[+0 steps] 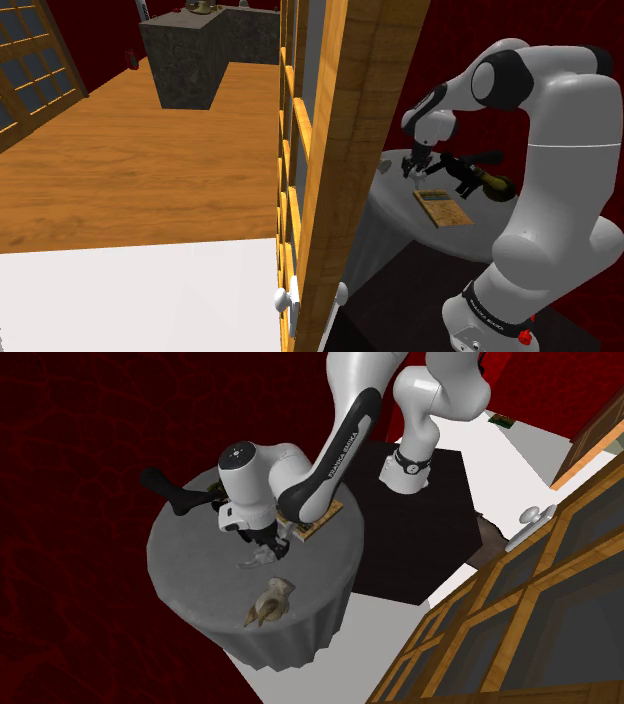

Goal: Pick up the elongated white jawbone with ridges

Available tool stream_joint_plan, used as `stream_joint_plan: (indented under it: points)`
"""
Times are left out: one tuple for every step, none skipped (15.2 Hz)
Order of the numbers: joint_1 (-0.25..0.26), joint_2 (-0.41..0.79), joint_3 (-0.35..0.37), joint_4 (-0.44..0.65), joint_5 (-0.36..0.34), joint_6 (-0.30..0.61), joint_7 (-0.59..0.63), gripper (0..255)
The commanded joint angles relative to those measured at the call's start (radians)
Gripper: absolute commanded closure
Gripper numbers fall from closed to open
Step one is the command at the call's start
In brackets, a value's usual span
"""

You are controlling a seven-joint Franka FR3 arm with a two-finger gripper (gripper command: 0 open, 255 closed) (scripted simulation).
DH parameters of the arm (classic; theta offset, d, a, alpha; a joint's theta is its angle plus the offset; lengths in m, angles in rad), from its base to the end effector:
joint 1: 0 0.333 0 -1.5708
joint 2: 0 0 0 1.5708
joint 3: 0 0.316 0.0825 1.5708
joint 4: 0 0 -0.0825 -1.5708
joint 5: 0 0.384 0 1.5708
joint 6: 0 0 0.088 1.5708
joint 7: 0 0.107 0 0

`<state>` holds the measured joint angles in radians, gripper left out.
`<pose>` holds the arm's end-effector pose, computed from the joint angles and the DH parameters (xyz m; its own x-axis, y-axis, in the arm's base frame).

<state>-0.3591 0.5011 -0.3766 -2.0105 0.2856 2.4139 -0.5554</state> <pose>0.4476 -0.3975 0.2134 0.9346 -0.3534 -0.0402 -0.3545 -0.9347 -0.0256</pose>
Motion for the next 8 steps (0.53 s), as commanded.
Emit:
stream_joint_plan:
  points:
    - [0.005, -0.019, -0.007, -0.001, -0.01, -0.017, 0.007, 255]
    - [0.008, -0.029, -0.011, -0.001, -0.016, -0.026, 0.01, 255]
    - [0.011, -0.04, -0.015, -0.001, -0.022, -0.036, 0.014, 255]
    - [0.014, -0.05, -0.019, -0.001, -0.028, -0.046, 0.018, 255]
    - [0.017, -0.06, -0.023, 0.0, -0.033, -0.056, 0.022, 255]
    - [0.019, -0.069, -0.026, 0.0, -0.039, -0.065, 0.025, 255]
    - [0.022, -0.079, -0.03, 0.001, -0.045, -0.075, 0.029, 255]
    - [0.024, -0.089, -0.033, 0.003, -0.05, -0.086, 0.033, 255]
